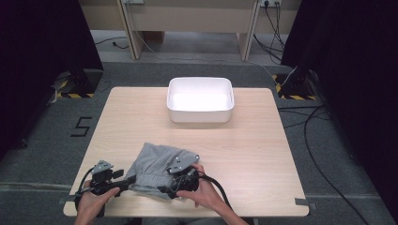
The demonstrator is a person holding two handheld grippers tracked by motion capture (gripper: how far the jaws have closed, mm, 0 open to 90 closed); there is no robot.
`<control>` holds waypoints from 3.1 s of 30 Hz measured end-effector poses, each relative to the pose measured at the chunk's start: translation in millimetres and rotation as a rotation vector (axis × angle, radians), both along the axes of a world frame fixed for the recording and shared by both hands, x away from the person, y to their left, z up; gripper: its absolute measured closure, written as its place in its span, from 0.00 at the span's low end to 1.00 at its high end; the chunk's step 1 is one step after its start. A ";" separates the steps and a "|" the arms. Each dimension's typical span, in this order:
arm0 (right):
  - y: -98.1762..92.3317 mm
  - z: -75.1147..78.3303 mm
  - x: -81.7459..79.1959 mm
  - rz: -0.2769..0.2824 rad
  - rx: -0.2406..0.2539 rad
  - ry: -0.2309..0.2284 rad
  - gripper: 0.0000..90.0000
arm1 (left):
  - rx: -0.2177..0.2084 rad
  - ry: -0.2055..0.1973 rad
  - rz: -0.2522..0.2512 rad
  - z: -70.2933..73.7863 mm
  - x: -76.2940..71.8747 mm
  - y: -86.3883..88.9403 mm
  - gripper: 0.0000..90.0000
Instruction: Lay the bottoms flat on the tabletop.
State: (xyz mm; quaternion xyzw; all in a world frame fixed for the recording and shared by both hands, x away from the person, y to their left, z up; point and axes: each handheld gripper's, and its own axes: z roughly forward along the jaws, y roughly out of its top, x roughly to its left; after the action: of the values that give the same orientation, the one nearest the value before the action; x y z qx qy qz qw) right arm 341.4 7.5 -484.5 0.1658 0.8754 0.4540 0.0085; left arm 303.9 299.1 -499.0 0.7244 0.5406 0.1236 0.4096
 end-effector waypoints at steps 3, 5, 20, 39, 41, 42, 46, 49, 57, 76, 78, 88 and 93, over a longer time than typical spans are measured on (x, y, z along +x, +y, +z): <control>5.0 -6.0 -1.8 0.006 -0.020 -0.001 0.31 | -0.005 -0.002 -0.002 -0.9 -1.6 -0.3 0.39; 8.2 -11.2 -2.8 0.019 -0.050 -0.016 0.31 | 0.000 -0.003 -0.007 -0.2 -1.2 -0.2 0.40; 2.8 -17.1 -4.2 -0.012 -0.071 -0.001 0.59 | 0.103 -0.001 0.023 -12.1 5.1 -1.2 0.43; -72.3 53.3 71.8 -0.279 0.161 -0.023 0.85 | 0.219 -0.041 -0.001 -15.6 1.7 -17.9 0.47; -88.3 52.4 86.0 -0.343 0.156 -0.015 0.85 | 0.219 -0.041 -0.001 -15.7 1.6 -17.9 0.47; -95.9 50.7 92.2 -0.370 0.157 -0.005 0.85 | 0.219 -0.041 -0.001 -15.7 1.6 -17.9 0.47; -117.7 36.7 110.5 -0.450 0.104 0.022 0.85 | 0.228 -0.032 -0.008 -14.4 1.9 -20.0 0.47; -128.5 20.9 118.5 -0.483 0.082 0.060 0.85 | 0.236 -0.023 -0.019 -13.2 1.5 -21.8 0.47; -130.6 -4.8 120.3 -0.478 -0.014 0.077 0.85 | 0.249 -0.081 -0.056 7.3 -3.9 -39.0 0.40; -135.6 -5.5 120.5 -0.496 -0.011 0.103 0.82 | 0.179 -0.165 -0.304 2.1 -13.8 -162.7 0.25; -135.4 -4.9 119.9 -0.491 -0.008 0.099 0.82 | 0.195 -0.178 -0.284 0.4 -9.4 -168.2 0.31; -142.3 7.8 108.9 -0.424 0.015 0.093 0.84 | -0.017 -0.243 -0.242 37.9 21.8 -133.5 0.89; -151.3 27.9 93.7 -0.380 0.046 0.071 0.84 | -0.076 -0.244 -0.224 73.8 38.7 -103.7 0.89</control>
State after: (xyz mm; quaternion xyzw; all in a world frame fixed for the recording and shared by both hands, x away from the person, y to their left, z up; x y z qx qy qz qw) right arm 435.1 -143.9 -456.6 0.3441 0.8175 0.4580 0.0595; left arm 342.6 195.5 -425.2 0.7437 0.4069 0.1436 0.5106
